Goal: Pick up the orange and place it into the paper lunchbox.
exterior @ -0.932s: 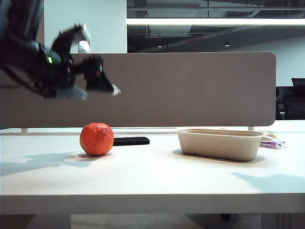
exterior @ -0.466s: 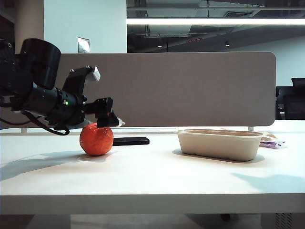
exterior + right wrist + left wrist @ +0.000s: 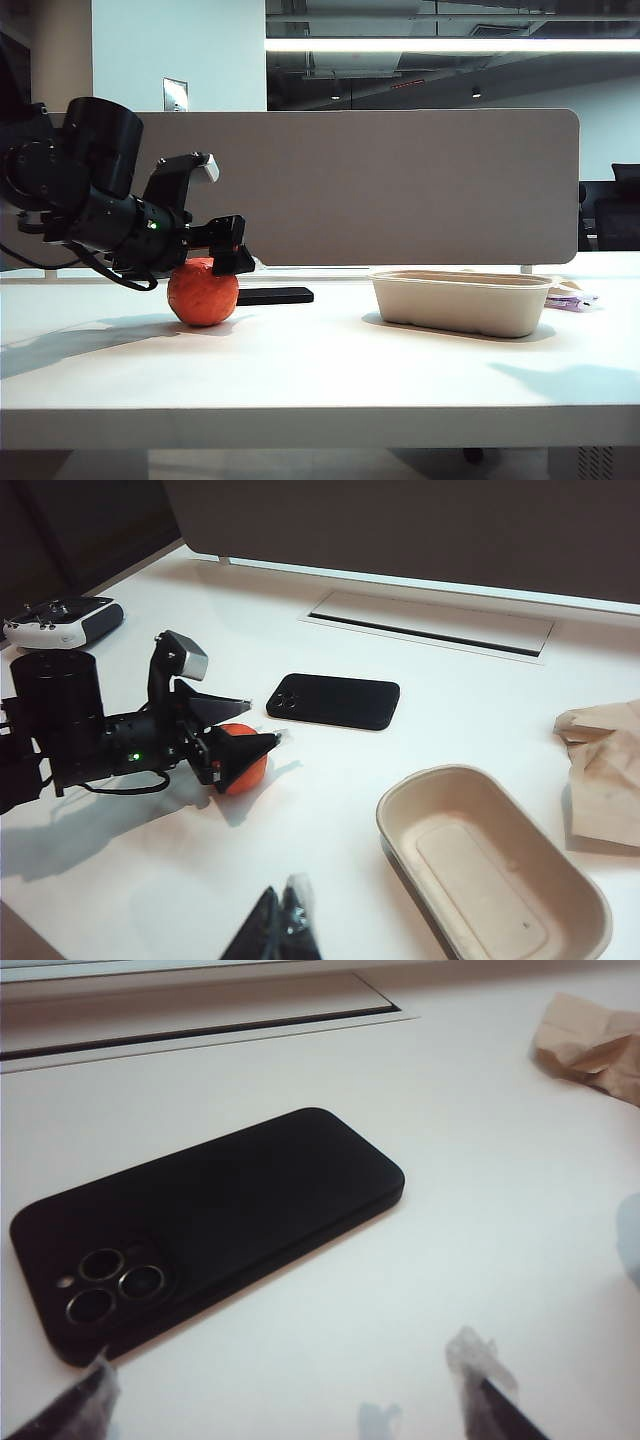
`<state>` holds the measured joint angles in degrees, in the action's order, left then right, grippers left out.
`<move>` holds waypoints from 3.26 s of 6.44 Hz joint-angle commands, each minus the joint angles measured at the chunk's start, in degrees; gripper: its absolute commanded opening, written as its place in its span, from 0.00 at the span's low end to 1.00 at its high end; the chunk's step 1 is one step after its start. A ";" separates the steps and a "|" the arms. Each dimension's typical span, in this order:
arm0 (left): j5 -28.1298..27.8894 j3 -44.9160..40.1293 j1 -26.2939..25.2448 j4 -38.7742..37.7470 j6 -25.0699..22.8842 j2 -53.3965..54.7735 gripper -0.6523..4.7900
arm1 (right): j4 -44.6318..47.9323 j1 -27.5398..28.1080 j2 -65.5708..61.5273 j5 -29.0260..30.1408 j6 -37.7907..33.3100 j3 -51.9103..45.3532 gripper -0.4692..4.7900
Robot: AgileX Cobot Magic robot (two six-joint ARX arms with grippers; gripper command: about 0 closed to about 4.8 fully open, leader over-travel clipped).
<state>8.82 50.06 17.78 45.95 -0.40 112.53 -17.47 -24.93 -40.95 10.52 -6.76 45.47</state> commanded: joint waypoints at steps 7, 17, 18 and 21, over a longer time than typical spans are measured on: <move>7.17 0.59 -0.02 -6.03 0.42 -3.93 0.72 | -12.44 -0.02 1.92 0.13 -0.57 0.50 0.08; 9.40 36.63 22.27 -21.14 3.89 7.39 0.72 | -32.04 -0.02 5.46 -5.92 4.26 5.53 0.08; 9.29 36.65 22.64 -21.07 3.85 8.15 0.72 | -32.06 -0.02 5.46 -5.92 4.26 5.62 0.08; 7.74 36.68 24.57 -21.11 4.22 15.30 0.72 | -33.62 -0.02 5.53 -5.88 4.22 6.12 0.08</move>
<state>16.64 86.46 42.00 24.18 3.68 127.68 -51.13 -24.93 -35.46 4.67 -2.52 51.22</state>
